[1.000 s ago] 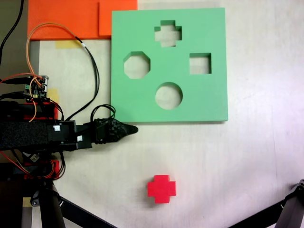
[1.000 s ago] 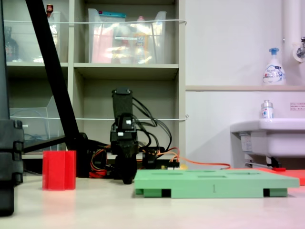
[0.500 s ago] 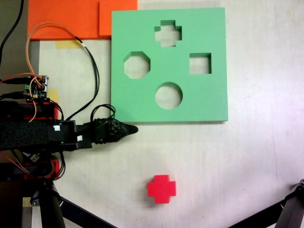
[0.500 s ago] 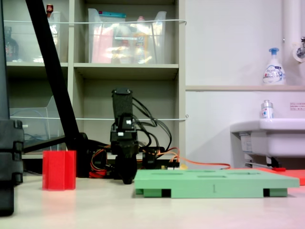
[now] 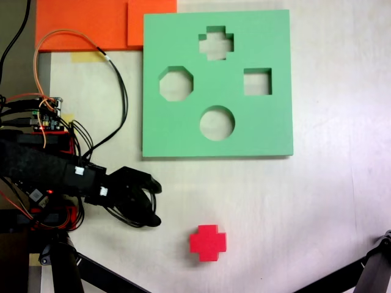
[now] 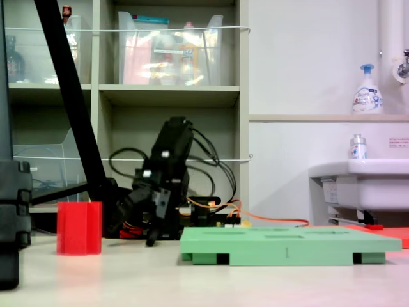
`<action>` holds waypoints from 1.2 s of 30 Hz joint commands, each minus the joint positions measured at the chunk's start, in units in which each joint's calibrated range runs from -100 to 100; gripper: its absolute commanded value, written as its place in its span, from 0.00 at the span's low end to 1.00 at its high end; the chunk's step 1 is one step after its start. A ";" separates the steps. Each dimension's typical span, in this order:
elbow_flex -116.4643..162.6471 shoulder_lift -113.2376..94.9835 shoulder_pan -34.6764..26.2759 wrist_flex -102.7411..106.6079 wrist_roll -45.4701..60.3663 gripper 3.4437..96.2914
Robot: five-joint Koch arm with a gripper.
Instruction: Put the cross columnar block into the corresponding hole
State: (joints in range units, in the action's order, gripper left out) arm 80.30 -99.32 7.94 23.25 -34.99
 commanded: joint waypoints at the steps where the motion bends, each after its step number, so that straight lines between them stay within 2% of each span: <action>1: -19.39 5.74 0.10 38.62 -4.69 0.47; 5: -41.52 18.45 0.05 60.86 -5.91 0.47; 12: -67.44 34.93 1.03 75.79 -6.01 0.46; 18: -85.69 53.23 1.95 76.75 -4.98 0.70; 23: -92.67 66.22 4.10 76.75 -2.30 0.85; 30: -99.35 82.28 6.30 76.75 -0.10 0.85; 36: -100.74 88.28 6.35 75.40 0.20 0.85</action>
State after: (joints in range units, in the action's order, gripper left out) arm -16.02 -11.08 14.19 96.77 -35.29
